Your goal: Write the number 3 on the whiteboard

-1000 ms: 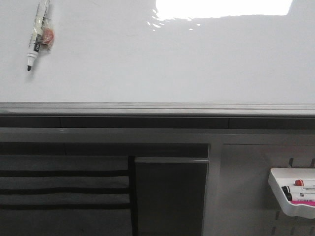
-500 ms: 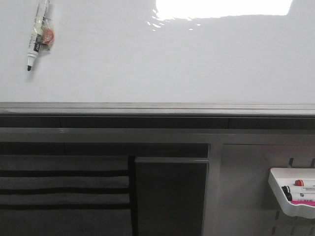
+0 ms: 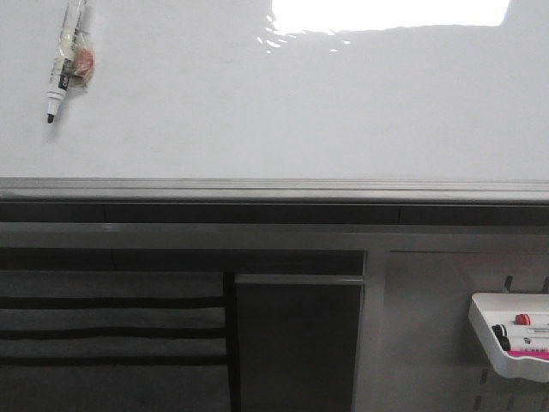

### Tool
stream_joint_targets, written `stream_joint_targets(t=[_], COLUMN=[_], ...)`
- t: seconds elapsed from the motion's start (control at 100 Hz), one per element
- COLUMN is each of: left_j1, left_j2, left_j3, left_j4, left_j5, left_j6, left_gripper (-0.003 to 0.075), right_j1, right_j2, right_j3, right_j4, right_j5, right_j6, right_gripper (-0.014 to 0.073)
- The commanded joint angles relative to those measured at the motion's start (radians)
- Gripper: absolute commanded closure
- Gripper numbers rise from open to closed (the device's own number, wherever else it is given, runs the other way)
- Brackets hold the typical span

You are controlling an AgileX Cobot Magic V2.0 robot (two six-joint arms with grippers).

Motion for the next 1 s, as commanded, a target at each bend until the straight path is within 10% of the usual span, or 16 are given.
stream_joint_targets(t=[0.0,0.41,0.99], left_j1=[-0.006,-0.006,-0.006], left_j2=[-0.025,0.267,0.467], left_j3=[-0.094,-0.526,-0.541], left_j4=[-0.036,0.122,0.115], left_j5=[-0.034,0.389,0.337], left_j6=[-0.006,0.005,0.005], left_gripper=[0.0741,0.0741,0.074], right_j1=[-0.005,-0.005,-0.005], right_j2=[0.002,0.395,0.67], right_j3=[-0.107,-0.534,-0.599], right_j4=[0.006,0.006,0.011], right_j5=[-0.009,0.338,0.346], right_j6=[0.0,-0.139,-0.143], right_gripper=[0.0662,0.0662,0.0641])
